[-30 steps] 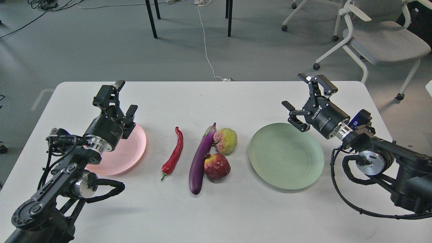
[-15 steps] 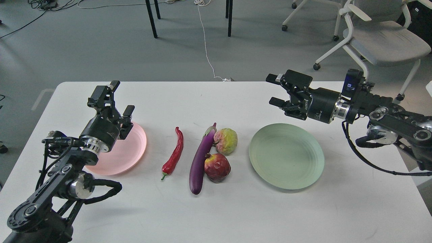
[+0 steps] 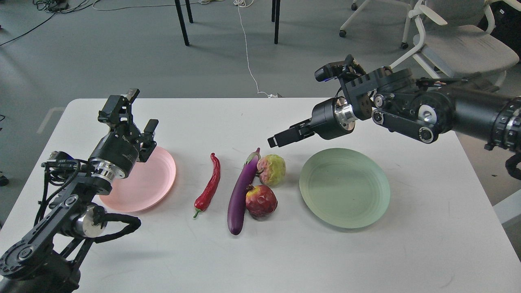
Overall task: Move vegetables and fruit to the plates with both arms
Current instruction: 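Move the right gripper toward the peach beside the eggplant, then close the right gripper on the peach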
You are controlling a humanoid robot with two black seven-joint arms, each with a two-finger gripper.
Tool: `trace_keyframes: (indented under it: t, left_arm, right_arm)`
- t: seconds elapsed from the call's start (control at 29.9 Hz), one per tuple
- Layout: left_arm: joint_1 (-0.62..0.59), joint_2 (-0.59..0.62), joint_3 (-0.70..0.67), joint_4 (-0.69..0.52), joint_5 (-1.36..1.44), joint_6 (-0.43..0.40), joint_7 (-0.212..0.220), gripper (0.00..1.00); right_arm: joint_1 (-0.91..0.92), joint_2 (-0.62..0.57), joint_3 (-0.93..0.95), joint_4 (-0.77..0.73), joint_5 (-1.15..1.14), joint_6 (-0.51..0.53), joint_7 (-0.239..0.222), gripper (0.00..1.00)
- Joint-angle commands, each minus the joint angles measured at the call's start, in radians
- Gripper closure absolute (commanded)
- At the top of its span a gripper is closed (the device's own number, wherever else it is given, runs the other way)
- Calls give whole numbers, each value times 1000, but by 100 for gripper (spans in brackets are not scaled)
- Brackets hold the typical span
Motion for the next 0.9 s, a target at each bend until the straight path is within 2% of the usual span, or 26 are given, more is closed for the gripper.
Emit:
trace_keyframes:
  t: [0.0,0.2,0.57,0.74,0.87]
  left_arm:
    - [0,6,0,-5,0,0,0,1]
    - [2,7,-2,-20,-2,0,0,1]
    - [3,7,-2,-22,-25,0,0,1]
    - [3,7,-2,-22,-25,0,0,1]
    - [3,7,-3,-22,-25,0,0,1]
  right_arm:
    - [-6,72,-66,-50,-3,-2,0,2]
    - [-34,118,-77,-94,-3,-11,0,2]
    - [-74,118,-83,-151,-2,-31,0,2]
    - [-88,118,-80,-148,1,-43,0,6]
    - [-98,118,-80,-145,3,-43,0,13]
